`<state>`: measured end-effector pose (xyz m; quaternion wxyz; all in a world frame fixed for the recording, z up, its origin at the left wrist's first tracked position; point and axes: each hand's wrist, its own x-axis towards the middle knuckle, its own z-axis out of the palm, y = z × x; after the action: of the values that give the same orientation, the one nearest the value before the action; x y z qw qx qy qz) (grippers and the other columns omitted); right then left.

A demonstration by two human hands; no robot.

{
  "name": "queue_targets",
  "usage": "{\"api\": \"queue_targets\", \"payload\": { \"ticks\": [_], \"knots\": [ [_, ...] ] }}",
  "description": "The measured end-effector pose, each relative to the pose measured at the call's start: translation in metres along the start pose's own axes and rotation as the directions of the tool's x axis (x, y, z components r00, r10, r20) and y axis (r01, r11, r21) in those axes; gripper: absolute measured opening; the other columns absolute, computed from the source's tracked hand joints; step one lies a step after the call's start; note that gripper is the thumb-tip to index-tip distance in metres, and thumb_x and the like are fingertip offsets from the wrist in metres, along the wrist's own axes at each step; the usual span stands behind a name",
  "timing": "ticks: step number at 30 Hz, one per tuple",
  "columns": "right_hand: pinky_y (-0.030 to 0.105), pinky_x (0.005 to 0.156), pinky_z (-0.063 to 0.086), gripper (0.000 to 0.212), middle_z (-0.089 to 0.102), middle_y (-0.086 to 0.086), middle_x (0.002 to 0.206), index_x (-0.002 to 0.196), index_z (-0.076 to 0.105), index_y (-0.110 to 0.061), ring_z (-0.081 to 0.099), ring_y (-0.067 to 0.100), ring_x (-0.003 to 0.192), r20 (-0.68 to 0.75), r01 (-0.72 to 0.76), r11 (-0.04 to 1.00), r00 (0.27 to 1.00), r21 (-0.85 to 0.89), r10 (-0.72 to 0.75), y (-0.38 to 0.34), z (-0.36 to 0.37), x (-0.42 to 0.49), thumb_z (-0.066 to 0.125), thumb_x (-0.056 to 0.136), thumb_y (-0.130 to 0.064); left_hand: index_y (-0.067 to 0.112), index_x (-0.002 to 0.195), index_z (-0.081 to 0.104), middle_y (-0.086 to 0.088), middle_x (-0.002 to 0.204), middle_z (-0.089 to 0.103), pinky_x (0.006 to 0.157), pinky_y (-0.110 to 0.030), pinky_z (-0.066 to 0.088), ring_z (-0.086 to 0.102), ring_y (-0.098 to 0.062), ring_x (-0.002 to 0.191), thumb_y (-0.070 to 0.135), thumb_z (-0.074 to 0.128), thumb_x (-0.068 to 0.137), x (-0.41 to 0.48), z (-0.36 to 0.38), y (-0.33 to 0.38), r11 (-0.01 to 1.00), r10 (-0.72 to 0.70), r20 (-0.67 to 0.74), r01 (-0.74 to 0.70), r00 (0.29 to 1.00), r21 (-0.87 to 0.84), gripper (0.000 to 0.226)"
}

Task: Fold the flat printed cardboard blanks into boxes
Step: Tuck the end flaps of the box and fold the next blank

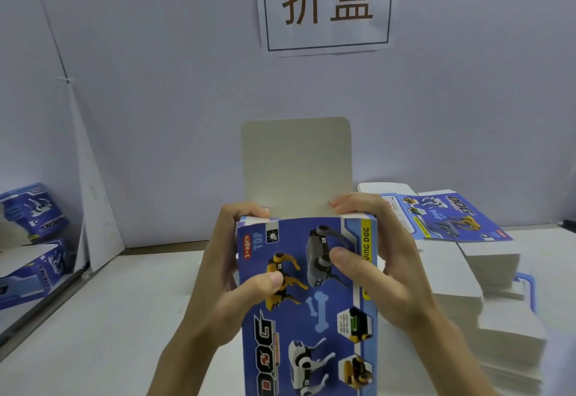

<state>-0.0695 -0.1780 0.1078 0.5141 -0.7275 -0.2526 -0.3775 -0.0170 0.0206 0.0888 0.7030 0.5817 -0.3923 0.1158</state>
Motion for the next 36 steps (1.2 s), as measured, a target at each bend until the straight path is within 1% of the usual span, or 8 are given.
{"api": "queue_targets", "payload": {
  "ticks": [4,9,18,24,27,30,33,36],
  "knots": [
    [0.04,0.076,0.057,0.041,0.058,-0.016,0.122,0.117,0.053,-0.032,0.063,0.006,0.105,-0.019,-0.011,1.0,1.0,0.009,0.011,0.0,-0.002,0.0,0.062,0.077,-0.035,0.044,0.115,0.055,0.0,0.106,0.069,0.063,-0.038,0.059,0.071,-0.032,0.093,0.025,0.07,0.07,0.001,0.002,0.005,1.0,-0.014,0.051,0.014,0.999,-0.016,0.052],
    [0.04,0.065,0.058,0.034,0.059,-0.014,0.11,0.107,0.054,-0.029,0.065,0.013,0.096,-0.009,-0.036,0.999,0.999,-0.003,0.036,0.0,-0.004,0.0,0.062,0.075,-0.037,0.038,0.104,0.058,-0.005,0.097,0.068,0.061,-0.04,0.059,0.07,-0.034,0.084,0.025,0.07,0.067,0.001,0.007,0.006,1.0,-0.001,0.028,0.001,1.0,-0.002,0.041],
    [0.034,0.064,0.057,0.034,0.058,-0.015,0.11,0.106,0.054,-0.029,0.064,0.01,0.096,-0.009,-0.032,0.999,0.999,-0.004,0.032,-0.001,-0.003,0.001,0.062,0.075,-0.037,0.036,0.102,0.058,-0.008,0.096,0.068,0.057,-0.041,0.058,0.07,-0.037,0.081,0.025,0.07,0.065,-0.001,0.008,0.008,1.0,-0.008,0.014,0.008,1.0,-0.017,0.041],
    [0.04,0.064,0.057,0.032,0.06,-0.017,0.108,0.103,0.054,-0.036,0.063,0.015,0.095,-0.003,-0.086,0.996,0.996,-0.011,0.086,0.0,-0.004,0.001,0.063,0.073,-0.043,0.039,0.104,0.058,-0.004,0.097,0.069,0.059,-0.033,0.058,0.071,-0.032,0.085,0.028,0.069,0.063,0.003,0.005,0.017,0.996,-0.09,0.084,0.091,0.992,-0.01,0.044],
    [0.023,0.064,0.055,0.033,0.056,-0.016,0.113,0.106,0.054,-0.033,0.061,0.009,0.098,-0.026,-0.026,0.995,0.999,-0.092,0.023,0.001,0.0,0.002,0.065,0.075,-0.042,0.05,0.112,0.053,0.007,0.109,0.065,0.065,-0.022,0.056,0.069,-0.017,0.097,0.03,0.073,0.069,0.008,0.007,0.019,0.976,-0.088,0.005,0.085,0.996,0.199,0.052],
    [0.01,0.082,0.046,0.044,0.045,-0.016,0.132,0.12,0.047,-0.031,0.049,-0.001,0.118,-0.065,0.037,0.962,0.996,-0.269,-0.057,0.006,0.006,0.002,0.062,0.081,-0.045,0.055,0.135,0.03,0.017,0.13,0.041,0.076,0.003,0.041,0.048,0.014,0.112,0.027,0.068,0.085,0.011,0.014,0.024,0.726,0.16,-0.044,-0.087,0.986,0.682,0.069],
    [0.023,0.098,0.045,0.051,0.028,-0.018,0.151,0.135,0.043,-0.03,0.035,0.001,0.136,-0.01,0.055,0.953,0.998,-0.297,-0.061,0.007,0.007,0.0,0.052,0.086,-0.043,0.057,0.14,0.018,0.018,0.147,0.022,0.08,0.009,0.03,0.03,0.024,0.119,0.053,0.055,0.078,0.009,0.023,0.025,0.612,0.116,0.066,-0.124,0.991,0.781,0.072],
    [0.02,0.093,0.048,0.048,0.011,-0.016,0.158,0.133,0.049,-0.035,0.041,-0.012,0.126,-0.009,0.046,0.957,0.999,-0.287,-0.05,0.002,0.004,0.001,0.052,0.086,-0.043,0.062,0.135,0.014,0.032,0.147,0.0,0.079,0.01,0.029,0.016,0.035,0.116,0.076,0.05,0.061,0.007,0.024,0.027,0.605,0.026,0.064,-0.067,0.998,0.794,0.083]
  ]
}}
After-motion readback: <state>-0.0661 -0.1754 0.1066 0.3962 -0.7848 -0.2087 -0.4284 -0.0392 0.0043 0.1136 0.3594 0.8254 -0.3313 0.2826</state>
